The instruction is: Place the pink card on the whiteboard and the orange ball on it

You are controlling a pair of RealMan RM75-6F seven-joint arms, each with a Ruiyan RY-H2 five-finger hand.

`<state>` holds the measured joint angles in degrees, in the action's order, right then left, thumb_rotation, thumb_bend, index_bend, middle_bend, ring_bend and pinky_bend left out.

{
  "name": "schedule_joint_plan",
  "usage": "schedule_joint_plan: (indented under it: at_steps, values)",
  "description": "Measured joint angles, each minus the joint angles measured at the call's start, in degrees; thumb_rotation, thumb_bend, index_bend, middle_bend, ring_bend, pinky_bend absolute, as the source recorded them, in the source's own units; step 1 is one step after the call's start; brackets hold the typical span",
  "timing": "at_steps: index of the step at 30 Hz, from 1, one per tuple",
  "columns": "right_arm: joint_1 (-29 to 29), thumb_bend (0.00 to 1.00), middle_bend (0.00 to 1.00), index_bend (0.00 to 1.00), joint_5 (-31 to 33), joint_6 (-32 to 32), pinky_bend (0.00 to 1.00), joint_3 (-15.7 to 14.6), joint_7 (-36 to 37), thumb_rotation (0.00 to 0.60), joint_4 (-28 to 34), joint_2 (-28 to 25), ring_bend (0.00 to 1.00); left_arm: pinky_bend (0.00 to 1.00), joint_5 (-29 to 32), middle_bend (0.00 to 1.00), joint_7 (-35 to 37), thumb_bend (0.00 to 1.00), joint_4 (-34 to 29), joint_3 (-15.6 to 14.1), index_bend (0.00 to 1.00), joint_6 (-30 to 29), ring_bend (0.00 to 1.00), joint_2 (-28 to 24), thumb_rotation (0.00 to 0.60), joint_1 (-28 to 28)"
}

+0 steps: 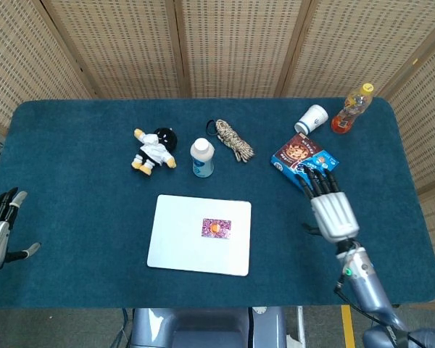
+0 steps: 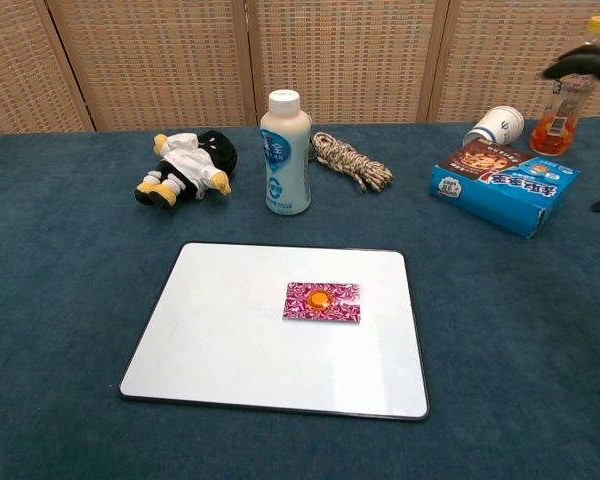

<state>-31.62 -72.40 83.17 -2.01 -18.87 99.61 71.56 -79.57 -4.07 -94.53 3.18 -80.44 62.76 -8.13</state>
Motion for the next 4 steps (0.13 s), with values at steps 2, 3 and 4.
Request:
schedule_joint_plan:
  at_steps: [2,3,4]
  values:
    - [4.8,0.0,0.0,0.0,-3.3,4.9,0.0,-1.8,6.1,0.6,-3.8,-0.9,0.0,0.0,-0.9,0.0,0.3,0.0,0.0,-0.2,0.0,-0.7,0.0,-0.1,0.6,0.3]
    - [6.8,0.0,0.0,0.0,-4.1,7.0,0.0,-2.4,8.5,0.6,-5.4,-1.1,0.0,0.0,-1.3,0.0,0.4,0.0,0.0,-0.3,0.0,-1.0,0.0,-0.1,0.6,0.4]
    - [9.5,0.0,0.0,0.0,-5.1,9.6,0.0,-3.0,11.6,0.6,-7.7,-1.3,0.0,0.0,-2.0,0.0,0.6,0.0,0.2,-0.4,0.0,-1.5,0.0,-0.1,0.6,0.5]
